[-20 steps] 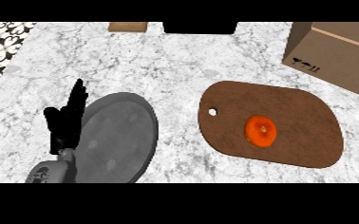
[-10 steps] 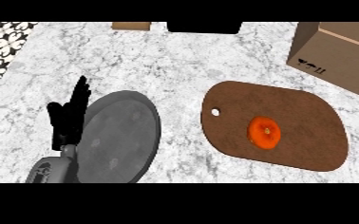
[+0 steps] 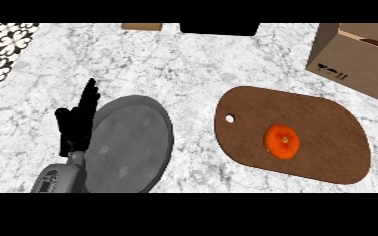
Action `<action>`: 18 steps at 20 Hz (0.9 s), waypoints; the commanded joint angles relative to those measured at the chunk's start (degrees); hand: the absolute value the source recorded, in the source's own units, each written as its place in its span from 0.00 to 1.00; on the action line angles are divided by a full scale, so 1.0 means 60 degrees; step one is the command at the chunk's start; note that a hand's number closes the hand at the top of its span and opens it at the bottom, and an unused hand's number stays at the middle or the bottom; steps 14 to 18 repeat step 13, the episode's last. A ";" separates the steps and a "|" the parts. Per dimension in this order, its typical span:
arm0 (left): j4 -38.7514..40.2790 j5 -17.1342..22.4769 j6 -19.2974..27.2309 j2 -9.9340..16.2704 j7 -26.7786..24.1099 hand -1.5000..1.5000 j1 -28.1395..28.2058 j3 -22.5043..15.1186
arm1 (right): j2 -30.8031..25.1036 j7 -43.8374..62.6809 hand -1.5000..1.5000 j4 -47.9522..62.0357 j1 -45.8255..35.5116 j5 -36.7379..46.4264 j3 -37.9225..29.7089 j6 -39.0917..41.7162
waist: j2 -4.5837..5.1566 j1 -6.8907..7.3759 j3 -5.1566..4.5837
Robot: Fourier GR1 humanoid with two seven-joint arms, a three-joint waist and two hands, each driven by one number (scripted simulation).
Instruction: Pick the sweet potato from the cutting board and place it in the cardboard box
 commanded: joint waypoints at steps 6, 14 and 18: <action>0.0044 0.0146 -0.0184 0.0137 0.0045 0.50 0.0071 0.0159 | -0.0138 -0.2233 0.00 0.1220 -0.0287 -0.2051 -0.1933 0.1446 | 0.0041 -0.0111 0.0058; -0.0002 0.0121 -0.0096 0.0000 -0.0052 0.50 0.0193 0.0141 | -0.0940 -0.2067 0.00 0.2074 -0.0224 -0.3140 -0.3151 0.2257 | 0.0116 0.0003 0.0067; -0.0002 0.0121 -0.0096 0.0000 -0.0052 0.50 0.0193 0.0141 | -0.0940 -0.2067 0.00 0.2074 -0.0224 -0.3140 -0.3151 0.2257 | 0.0116 0.0003 0.0067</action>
